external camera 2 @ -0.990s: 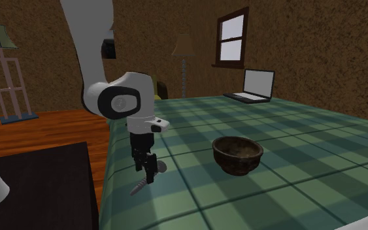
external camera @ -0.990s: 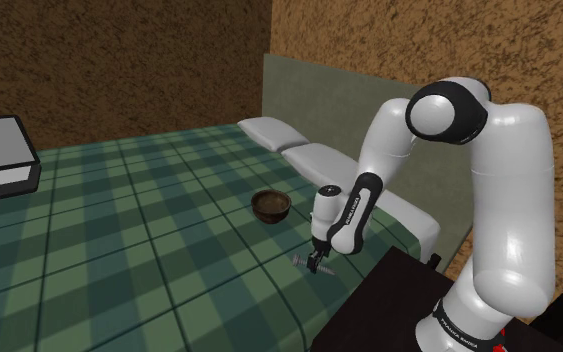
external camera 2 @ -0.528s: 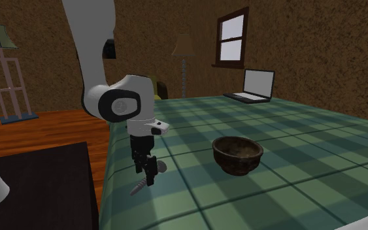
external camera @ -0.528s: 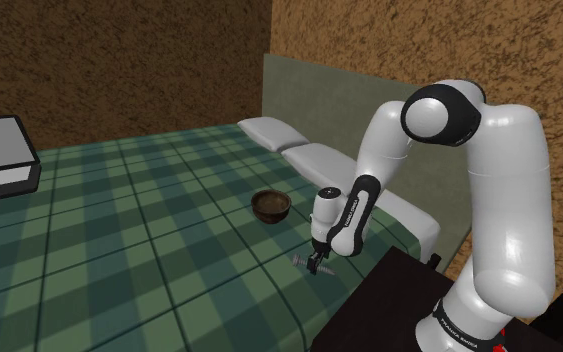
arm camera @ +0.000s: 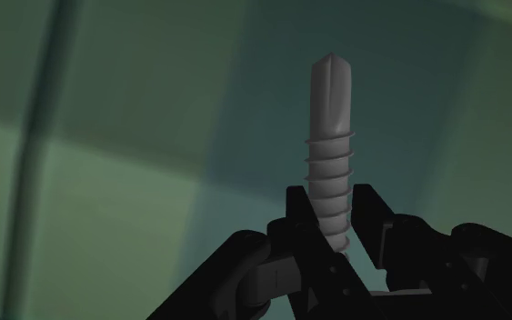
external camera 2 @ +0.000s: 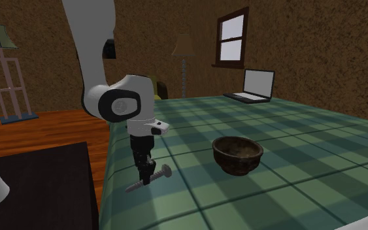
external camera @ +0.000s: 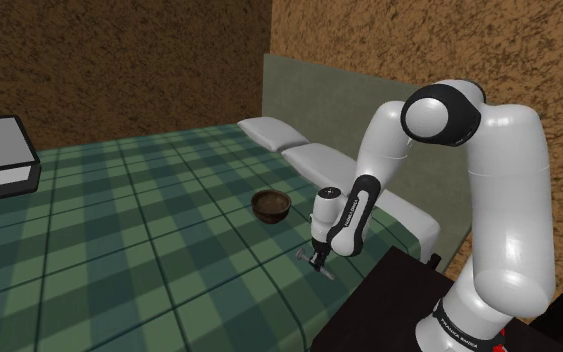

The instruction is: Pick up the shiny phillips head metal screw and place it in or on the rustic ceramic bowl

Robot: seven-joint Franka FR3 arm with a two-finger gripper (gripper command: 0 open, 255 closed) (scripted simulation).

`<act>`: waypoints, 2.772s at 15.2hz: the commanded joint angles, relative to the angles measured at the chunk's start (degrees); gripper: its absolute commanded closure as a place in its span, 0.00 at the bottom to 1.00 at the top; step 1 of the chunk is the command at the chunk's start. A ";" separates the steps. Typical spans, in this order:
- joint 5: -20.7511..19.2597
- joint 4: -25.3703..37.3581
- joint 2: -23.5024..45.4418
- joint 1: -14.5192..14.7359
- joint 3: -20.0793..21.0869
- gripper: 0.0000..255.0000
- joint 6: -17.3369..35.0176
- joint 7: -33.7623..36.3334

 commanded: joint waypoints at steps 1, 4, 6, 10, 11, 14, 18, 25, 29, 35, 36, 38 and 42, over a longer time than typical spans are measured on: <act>0.00 0.00 0.02 0.00 0.00 1.00 0.00 0.00; 0.00 0.00 0.03 0.00 0.00 1.00 0.01 0.00; 0.27 -0.72 -2.05 -0.60 0.63 1.00 -1.38 -0.40; 1.15 -2.02 -6.20 -1.86 2.04 1.00 -4.27 -1.41; 1.44 -2.32 -7.23 -2.18 2.41 1.00 -5.02 -1.70; 2.50 -3.12 -10.30 -3.08 3.53 1.00 -7.31 -2.71; 4.23 -3.99 -14.35 -4.07 4.90 1.00 -10.48 -4.24; 7.57 -4.93 -21.21 -4.95 6.52 1.00 -16.33 -7.02; 9.24 -5.10 -24.94 -5.02 6.95 1.00 -19.84 -8.40; 11.20 -4.88 -30.21 -4.82 7.17 1.00 -25.26 -10.04; 11.46 -4.78 -31.04 -4.77 7.17 1.00 -26.17 -10.27; 11.30 -2.42 -29.31 -4.98 6.95 1.00 -26.79 -10.60; 10.91 7.26 -22.10 -5.72 6.23 1.00 -29.20 -11.88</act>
